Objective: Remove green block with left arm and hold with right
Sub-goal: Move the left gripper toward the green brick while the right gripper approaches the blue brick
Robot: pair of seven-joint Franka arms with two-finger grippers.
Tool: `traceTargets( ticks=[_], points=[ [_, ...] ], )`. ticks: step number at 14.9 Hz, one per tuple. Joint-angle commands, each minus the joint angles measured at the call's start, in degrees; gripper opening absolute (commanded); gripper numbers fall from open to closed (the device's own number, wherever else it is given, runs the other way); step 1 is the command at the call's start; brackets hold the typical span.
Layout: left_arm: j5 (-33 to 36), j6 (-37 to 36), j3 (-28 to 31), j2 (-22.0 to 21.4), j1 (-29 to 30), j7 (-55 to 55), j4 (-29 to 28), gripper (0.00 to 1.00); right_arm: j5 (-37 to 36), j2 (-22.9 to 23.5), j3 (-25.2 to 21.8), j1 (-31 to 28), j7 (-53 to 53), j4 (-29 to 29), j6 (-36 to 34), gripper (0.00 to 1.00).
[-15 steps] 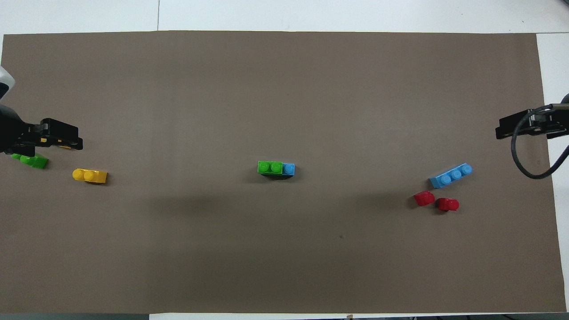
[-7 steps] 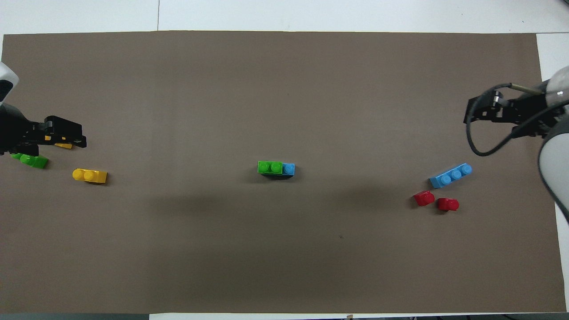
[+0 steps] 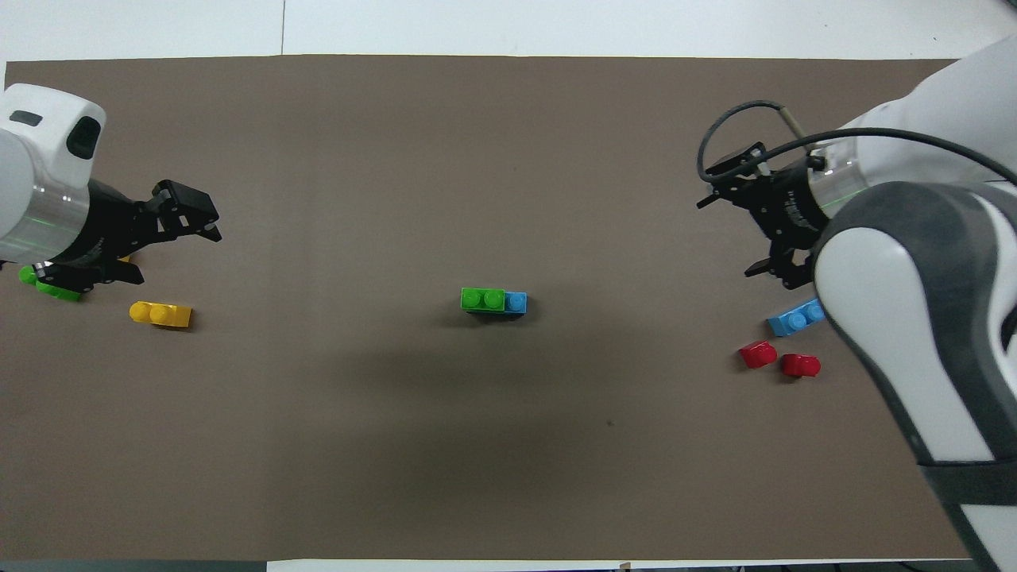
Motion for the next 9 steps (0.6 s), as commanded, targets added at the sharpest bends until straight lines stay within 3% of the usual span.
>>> traceTargets(
  ticks=[1,5,9],
  points=[
    [-0.72,4.16,0.42,-1.90,-3.86,-15.76,-3.77,1.00,4.58,-0.69,0.01,3.60,11.45,-6.70,5.18,0.95],
    [-0.72,13.38,0.51,-2.96,-9.58,-39.59,-8.61,1.00,8.71,-0.16,0.01,7.29,18.25,-13.65,12.99,0.95],
    [-0.55,17.96,0.59,-0.95,-14.94,-58.41,-9.85,1.00,15.48,1.06,0.01,11.43,21.15,-19.73,25.65,0.95]
  ],
)
